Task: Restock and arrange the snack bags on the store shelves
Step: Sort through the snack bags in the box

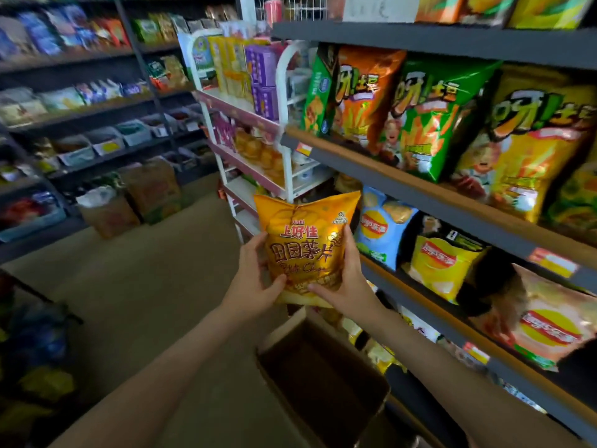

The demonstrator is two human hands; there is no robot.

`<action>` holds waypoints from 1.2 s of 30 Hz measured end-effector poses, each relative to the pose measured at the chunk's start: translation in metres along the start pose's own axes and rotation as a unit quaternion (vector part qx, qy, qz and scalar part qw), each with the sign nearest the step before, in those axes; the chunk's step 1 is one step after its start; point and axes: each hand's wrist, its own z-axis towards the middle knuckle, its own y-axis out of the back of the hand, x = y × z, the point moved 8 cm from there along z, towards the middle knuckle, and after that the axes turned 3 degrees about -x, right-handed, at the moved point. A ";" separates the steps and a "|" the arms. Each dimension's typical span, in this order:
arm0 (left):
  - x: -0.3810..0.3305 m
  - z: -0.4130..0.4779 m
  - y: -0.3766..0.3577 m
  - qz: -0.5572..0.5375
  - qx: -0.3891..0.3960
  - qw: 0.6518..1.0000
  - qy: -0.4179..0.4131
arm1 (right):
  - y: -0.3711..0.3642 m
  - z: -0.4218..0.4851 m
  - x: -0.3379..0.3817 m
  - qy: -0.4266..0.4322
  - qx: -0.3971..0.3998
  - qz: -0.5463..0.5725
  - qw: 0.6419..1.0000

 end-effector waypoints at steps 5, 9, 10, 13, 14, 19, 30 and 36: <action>0.074 0.086 -0.014 -0.026 0.029 0.999 -0.016 | -0.037 0.076 -0.058 -0.006 -0.049 -0.038 0.998; 0.132 0.169 -0.038 -0.002 0.028 0.994 -0.110 | -0.048 0.133 -0.123 0.048 -0.141 -0.132 0.980; 0.142 0.187 -0.046 -0.002 0.025 0.990 -0.140 | -0.049 0.144 -0.139 0.077 -0.167 -0.166 0.969; 0.178 0.229 -0.075 -0.028 0.019 0.982 -0.186 | -0.053 0.172 -0.180 0.119 -0.209 -0.246 0.939; 0.191 0.240 -0.084 -0.036 0.015 0.979 -0.198 | -0.052 0.179 -0.189 0.130 -0.220 -0.278 0.926; 0.237 0.276 -0.126 -0.042 0.024 0.969 -0.244 | -0.047 0.201 -0.236 0.134 -0.250 -0.326 0.902; 0.256 0.358 -0.220 0.022 0.150 0.945 -0.289 | -0.011 0.256 -0.318 -0.084 -0.284 -0.297 0.908; 0.260 0.356 -0.226 0.096 0.093 0.954 -0.268 | -0.015 0.257 -0.320 -0.153 -0.273 -0.343 0.886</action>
